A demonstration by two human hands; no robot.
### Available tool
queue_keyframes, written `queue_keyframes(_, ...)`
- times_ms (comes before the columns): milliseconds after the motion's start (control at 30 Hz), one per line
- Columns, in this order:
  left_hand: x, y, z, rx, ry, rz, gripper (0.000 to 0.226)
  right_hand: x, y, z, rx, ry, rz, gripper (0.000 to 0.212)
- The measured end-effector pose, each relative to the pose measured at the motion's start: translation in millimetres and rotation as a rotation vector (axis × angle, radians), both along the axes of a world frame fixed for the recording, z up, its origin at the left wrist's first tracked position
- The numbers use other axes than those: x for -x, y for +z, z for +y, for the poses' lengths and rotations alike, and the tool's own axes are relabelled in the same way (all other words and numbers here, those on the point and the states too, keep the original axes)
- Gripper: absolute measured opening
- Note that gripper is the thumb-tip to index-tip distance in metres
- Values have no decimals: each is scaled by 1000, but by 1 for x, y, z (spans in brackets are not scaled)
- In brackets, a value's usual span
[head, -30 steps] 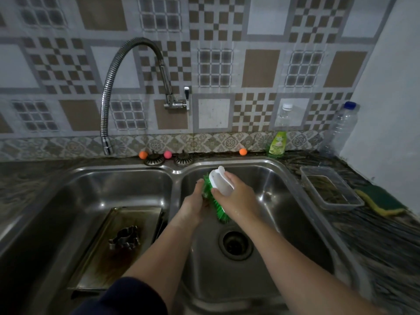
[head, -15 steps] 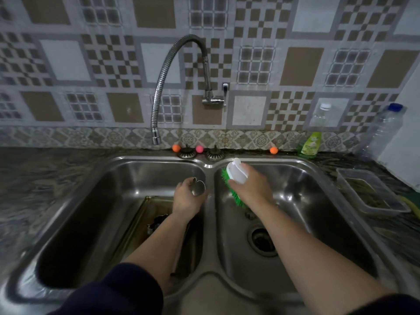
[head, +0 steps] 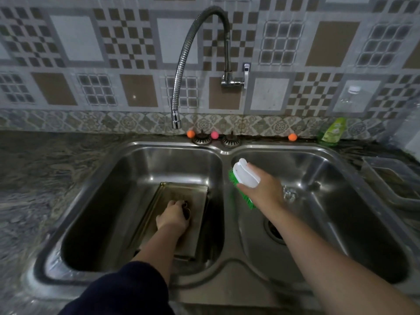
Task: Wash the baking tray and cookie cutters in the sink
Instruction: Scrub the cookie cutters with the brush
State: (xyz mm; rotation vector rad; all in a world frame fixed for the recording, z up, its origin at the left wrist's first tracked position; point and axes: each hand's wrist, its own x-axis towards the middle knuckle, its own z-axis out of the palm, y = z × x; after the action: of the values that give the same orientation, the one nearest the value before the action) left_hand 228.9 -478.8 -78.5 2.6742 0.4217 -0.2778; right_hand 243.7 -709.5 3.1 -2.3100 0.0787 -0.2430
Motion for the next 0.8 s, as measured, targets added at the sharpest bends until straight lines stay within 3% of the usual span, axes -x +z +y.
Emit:
queue_keyframes(167, -7, 5, -8, -3, -21, -2, 68, 1, -5, -15, 43, -15, 43, 67)
queue_keyframes(367, -32, 39, -42, 3, -82, -153, 49, -1, 2, -54, -6, -17, 100, 68)
queue_keyframes(567, -58, 69, -110, 15, -200, -359, 42, 1, 22, -118, 81, -56, 155, 62)
queue_keyframes(800, -81, 60, -193, 75, -348, -287, 44, -2, 54, -218, 131, -259, 87, 60)
